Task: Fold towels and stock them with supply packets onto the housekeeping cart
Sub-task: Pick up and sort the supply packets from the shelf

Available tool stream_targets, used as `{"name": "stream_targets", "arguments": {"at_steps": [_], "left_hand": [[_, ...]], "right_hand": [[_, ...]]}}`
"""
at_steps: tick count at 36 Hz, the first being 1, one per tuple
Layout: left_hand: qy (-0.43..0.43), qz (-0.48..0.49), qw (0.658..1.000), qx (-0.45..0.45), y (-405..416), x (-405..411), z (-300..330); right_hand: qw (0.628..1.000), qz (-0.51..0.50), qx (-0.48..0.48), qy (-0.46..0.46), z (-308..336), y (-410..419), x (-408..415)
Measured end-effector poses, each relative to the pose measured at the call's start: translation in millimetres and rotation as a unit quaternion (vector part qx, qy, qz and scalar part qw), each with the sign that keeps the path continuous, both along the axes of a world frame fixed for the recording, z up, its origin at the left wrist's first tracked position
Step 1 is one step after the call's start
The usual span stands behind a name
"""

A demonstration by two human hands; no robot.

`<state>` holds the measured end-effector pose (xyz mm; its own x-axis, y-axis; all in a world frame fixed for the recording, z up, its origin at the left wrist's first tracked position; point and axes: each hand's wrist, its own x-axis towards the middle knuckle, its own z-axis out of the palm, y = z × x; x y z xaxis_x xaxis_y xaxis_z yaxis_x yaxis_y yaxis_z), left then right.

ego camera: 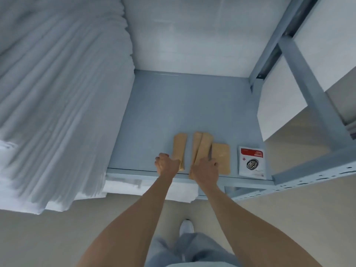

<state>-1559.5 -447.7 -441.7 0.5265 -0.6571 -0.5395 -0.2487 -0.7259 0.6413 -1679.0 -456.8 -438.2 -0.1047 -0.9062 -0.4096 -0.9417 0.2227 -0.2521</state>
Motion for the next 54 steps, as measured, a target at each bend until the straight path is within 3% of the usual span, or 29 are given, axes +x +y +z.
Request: {"name": "stream_targets", "arguments": {"at_steps": [7,15,23,29,34,36,40,47,49,54], "left_hand": [[-0.093,-0.074,0.992,0.043,-13,-23,-11],[-0.22,-0.115,0.967,0.064,-26,-35,-30],[-0.161,-0.094,0.978,0.094,-24,-29,-33],[-0.076,-0.07,0.99,0.092,-27,-15,-28],[0.004,-0.049,0.997,0.063,-26,-8,-27],[0.031,-0.053,0.996,0.057,-22,-6,-24],[0.052,-0.062,0.996,0.04,-15,-3,-18],[0.208,-0.017,0.976,-0.067,6,2,21],[0.262,0.013,0.96,-0.093,15,7,36],[0.353,0.051,0.926,-0.125,45,18,77]], "right_hand": [[0.994,0.069,-0.054,0.067,-16,6,2],[0.993,0.072,-0.085,0.048,-28,1,9],[0.995,0.039,-0.044,0.077,-36,-14,20],[1.0,-0.025,-0.014,0.011,-35,-21,32],[0.999,-0.012,0.018,-0.03,-33,-19,40],[0.995,-0.043,0.029,-0.088,-32,-17,40],[0.978,-0.093,0.058,-0.176,-27,-10,41],[0.936,-0.178,-0.011,-0.303,-4,21,43],[0.905,-0.213,-0.035,-0.367,7,30,40],[0.78,-0.336,-0.041,-0.526,43,55,23]]}}
